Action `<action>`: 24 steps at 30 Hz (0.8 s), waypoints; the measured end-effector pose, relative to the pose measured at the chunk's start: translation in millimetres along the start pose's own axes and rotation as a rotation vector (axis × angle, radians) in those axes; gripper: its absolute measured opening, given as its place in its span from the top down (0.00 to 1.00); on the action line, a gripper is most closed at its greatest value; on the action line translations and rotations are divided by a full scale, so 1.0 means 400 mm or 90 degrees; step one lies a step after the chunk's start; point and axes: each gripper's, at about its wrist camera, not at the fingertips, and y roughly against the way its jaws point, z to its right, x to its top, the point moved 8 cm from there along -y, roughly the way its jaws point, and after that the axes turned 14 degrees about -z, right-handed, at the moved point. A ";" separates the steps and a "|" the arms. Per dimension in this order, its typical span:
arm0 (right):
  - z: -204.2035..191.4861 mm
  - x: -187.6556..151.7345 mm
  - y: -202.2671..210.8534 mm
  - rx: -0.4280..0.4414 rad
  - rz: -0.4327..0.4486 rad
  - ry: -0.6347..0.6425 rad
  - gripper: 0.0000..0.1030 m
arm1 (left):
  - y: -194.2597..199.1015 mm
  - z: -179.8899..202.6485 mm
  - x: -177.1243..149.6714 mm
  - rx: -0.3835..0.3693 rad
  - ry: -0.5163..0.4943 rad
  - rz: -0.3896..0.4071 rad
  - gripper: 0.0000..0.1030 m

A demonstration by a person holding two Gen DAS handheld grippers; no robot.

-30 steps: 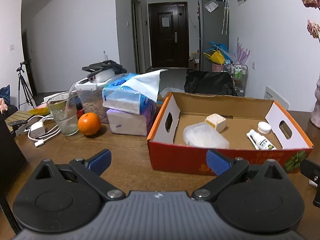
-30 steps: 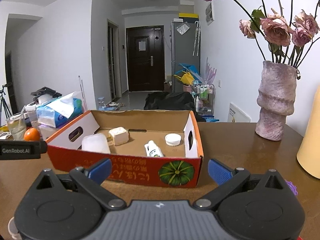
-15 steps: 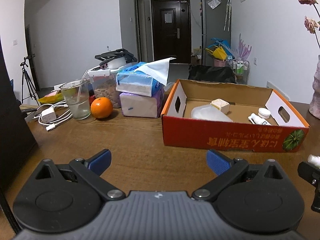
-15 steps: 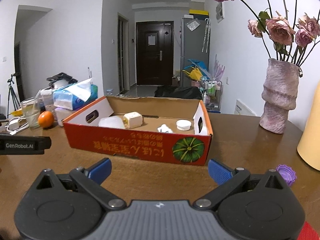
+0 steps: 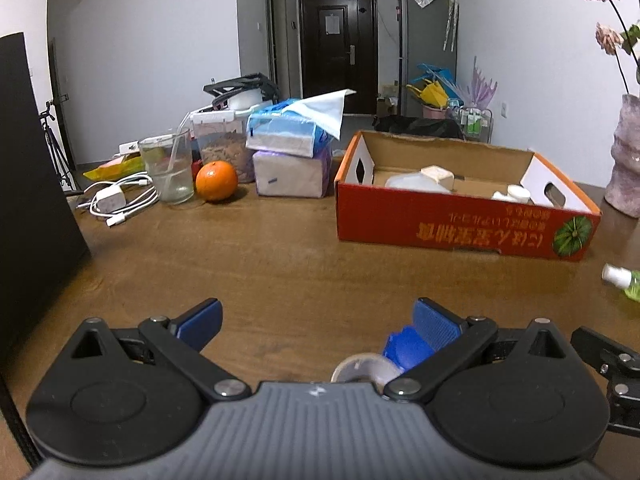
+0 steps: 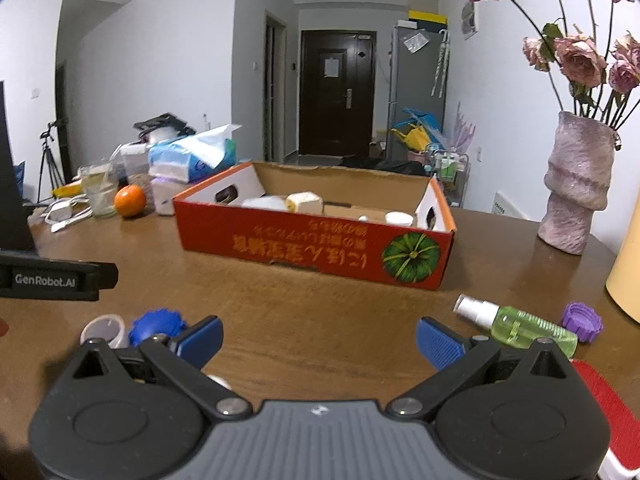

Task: Organize rigid objects
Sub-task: 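Close the right tool on the white round disc while the left tool nears the tape roll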

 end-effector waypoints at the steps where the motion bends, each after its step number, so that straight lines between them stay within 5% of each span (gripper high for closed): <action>1: -0.007 -0.008 0.001 0.003 -0.004 0.004 0.00 | 0.002 -0.001 -0.009 0.000 -0.002 -0.002 0.00; 24: -0.125 -0.100 -0.058 0.051 -0.089 0.048 0.04 | 0.009 -0.068 -0.104 -0.025 0.004 -0.041 0.00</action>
